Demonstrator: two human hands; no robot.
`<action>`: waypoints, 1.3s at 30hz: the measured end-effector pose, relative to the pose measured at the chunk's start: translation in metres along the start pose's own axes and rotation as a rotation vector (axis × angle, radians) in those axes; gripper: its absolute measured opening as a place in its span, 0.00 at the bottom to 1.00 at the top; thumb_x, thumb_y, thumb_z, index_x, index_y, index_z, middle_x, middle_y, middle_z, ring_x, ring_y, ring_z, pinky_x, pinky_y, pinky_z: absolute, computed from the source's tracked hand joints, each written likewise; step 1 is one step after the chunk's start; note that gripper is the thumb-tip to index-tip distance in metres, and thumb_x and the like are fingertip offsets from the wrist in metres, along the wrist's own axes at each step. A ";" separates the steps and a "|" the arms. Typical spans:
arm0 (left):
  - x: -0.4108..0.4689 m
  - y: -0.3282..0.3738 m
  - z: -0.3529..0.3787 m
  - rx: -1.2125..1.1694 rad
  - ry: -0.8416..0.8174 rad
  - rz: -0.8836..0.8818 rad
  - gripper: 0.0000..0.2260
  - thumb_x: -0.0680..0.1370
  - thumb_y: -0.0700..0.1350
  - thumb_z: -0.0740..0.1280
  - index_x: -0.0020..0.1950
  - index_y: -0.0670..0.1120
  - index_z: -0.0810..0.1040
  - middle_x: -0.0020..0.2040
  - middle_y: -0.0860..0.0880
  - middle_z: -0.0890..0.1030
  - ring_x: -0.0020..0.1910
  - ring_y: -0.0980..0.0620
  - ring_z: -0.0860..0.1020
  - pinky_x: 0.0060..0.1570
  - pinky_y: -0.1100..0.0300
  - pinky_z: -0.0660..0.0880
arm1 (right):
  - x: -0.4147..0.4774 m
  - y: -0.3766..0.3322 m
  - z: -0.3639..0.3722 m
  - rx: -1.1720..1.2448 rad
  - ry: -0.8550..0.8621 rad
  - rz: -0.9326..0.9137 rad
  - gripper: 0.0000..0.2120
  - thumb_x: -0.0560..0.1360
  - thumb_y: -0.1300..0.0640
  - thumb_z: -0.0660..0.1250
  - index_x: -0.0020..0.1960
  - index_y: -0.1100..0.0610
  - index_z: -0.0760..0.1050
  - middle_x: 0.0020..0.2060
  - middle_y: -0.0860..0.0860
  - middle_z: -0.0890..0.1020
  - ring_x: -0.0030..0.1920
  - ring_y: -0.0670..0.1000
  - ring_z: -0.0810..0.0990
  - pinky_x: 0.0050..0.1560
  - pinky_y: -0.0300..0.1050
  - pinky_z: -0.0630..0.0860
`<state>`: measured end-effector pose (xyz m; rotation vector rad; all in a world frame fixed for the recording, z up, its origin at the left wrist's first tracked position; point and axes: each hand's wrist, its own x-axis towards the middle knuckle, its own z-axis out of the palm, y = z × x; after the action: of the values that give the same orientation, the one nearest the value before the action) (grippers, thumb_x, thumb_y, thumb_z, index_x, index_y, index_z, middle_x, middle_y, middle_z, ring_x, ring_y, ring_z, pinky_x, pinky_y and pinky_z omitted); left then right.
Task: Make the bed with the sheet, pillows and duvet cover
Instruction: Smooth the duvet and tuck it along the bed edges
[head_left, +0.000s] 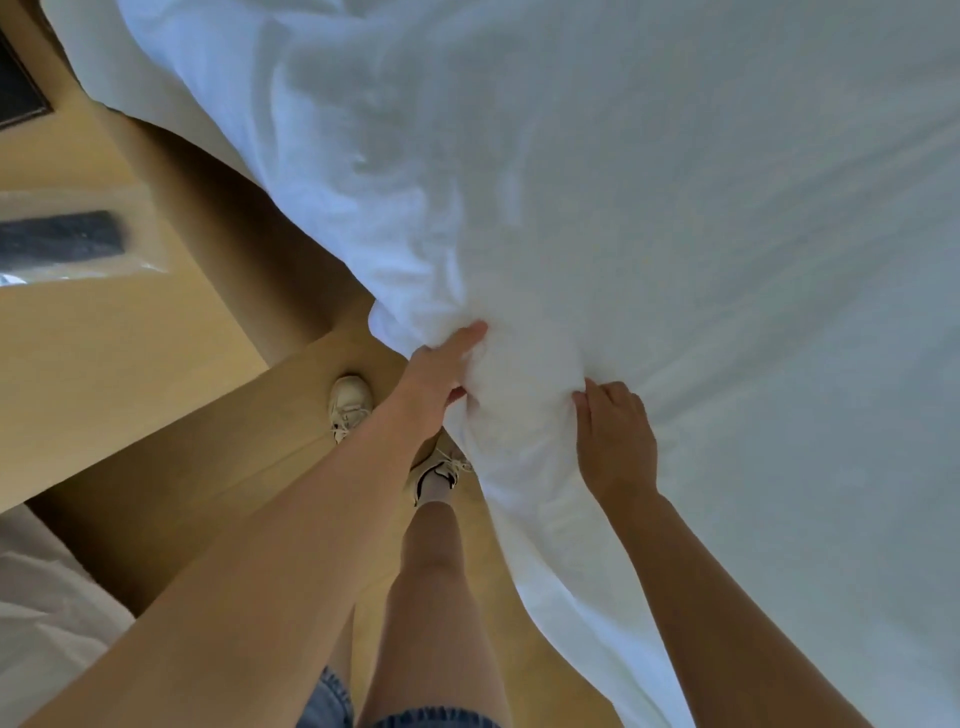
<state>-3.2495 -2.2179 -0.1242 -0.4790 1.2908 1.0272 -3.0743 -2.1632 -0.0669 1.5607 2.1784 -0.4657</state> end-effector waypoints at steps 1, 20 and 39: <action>0.000 -0.003 -0.008 -0.092 -0.036 -0.017 0.09 0.74 0.47 0.67 0.53 0.48 0.76 0.48 0.51 0.80 0.45 0.52 0.78 0.43 0.60 0.74 | 0.000 -0.001 0.000 0.001 0.005 -0.010 0.16 0.82 0.54 0.53 0.62 0.60 0.73 0.54 0.56 0.75 0.56 0.55 0.72 0.48 0.50 0.73; -0.012 -0.033 0.056 0.012 0.453 0.070 0.17 0.82 0.41 0.52 0.69 0.37 0.65 0.68 0.36 0.69 0.65 0.37 0.69 0.61 0.48 0.68 | -0.030 -0.004 -0.048 0.299 0.287 -0.089 0.07 0.76 0.67 0.61 0.40 0.62 0.71 0.39 0.48 0.71 0.42 0.50 0.68 0.37 0.39 0.59; -0.089 -0.048 0.057 -0.004 0.554 0.485 0.12 0.79 0.44 0.60 0.35 0.45 0.67 0.31 0.51 0.69 0.30 0.56 0.66 0.33 0.63 0.66 | 0.010 0.031 -0.053 0.552 0.141 -0.092 0.06 0.81 0.59 0.49 0.46 0.58 0.60 0.30 0.47 0.69 0.28 0.46 0.67 0.27 0.41 0.63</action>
<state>-3.1732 -2.2278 -0.0374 -0.4826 1.9623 1.3513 -3.0551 -2.1196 -0.0275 1.8107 2.3625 -1.0909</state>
